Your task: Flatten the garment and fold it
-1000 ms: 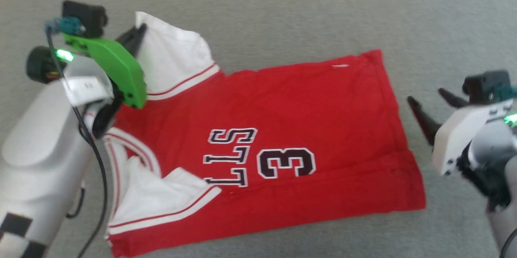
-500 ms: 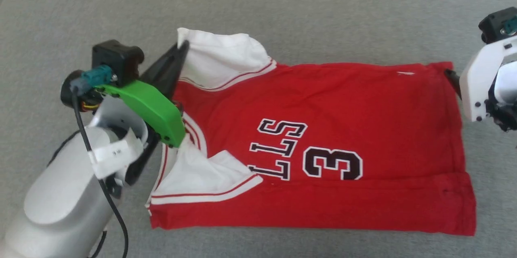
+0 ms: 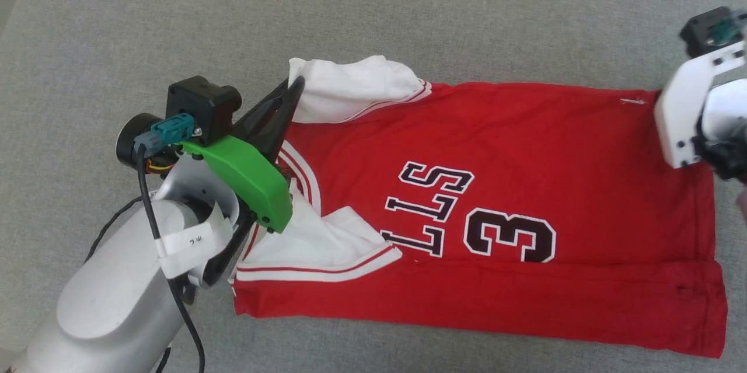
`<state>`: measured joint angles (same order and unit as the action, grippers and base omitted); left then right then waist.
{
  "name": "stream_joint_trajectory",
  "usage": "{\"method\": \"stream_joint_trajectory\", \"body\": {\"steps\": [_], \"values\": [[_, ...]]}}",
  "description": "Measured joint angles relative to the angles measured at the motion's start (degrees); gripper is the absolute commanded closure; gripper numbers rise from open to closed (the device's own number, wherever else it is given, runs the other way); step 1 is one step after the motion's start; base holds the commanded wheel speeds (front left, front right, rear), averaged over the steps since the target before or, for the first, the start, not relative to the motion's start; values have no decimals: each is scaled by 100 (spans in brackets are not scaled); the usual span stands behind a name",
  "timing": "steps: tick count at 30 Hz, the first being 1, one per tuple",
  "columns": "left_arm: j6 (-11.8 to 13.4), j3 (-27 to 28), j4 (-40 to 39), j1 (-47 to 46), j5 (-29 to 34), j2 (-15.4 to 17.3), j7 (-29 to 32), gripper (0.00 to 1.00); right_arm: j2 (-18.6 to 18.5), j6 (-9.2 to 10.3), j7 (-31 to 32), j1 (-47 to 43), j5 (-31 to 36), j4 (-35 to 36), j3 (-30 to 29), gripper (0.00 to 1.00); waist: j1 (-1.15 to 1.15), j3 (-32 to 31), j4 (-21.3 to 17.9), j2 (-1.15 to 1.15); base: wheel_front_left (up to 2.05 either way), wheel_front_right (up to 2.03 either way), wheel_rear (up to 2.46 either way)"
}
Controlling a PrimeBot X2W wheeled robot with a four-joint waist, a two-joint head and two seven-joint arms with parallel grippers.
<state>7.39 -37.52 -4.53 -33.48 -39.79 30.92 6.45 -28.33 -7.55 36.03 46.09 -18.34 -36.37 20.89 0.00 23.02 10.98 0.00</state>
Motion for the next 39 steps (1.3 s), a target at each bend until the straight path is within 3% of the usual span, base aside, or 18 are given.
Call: {"method": "stream_joint_trajectory", "body": {"steps": [10, 20, 31, 39], "values": [[166, 212, 318, 403, -162, 14, -253, 100, 81, -1, -1256, -93, -500, -260, 24, 100, 0, -382, -130, 0, 0, 0, 0], [486, 426, 86, 1458, -567, 338, -300, 100, -141, -1, -1726, -1377, -1111, 575, -141, 100, 0, -1060, -277, 0, 0, 0, 0], [577, 131, -40, 2577, -905, 688, 160, 100, -416, -1, -1076, -3170, -1383, 1734, -274, 100, 0, -1482, -348, 0, 0, 0, 0], [412, -148, 546, 2647, -906, 661, 315, 100, -655, -2, -505, -3535, -1356, 2123, -147, 100, 0, -1435, -334, 0, 0, 0, 0]]}}
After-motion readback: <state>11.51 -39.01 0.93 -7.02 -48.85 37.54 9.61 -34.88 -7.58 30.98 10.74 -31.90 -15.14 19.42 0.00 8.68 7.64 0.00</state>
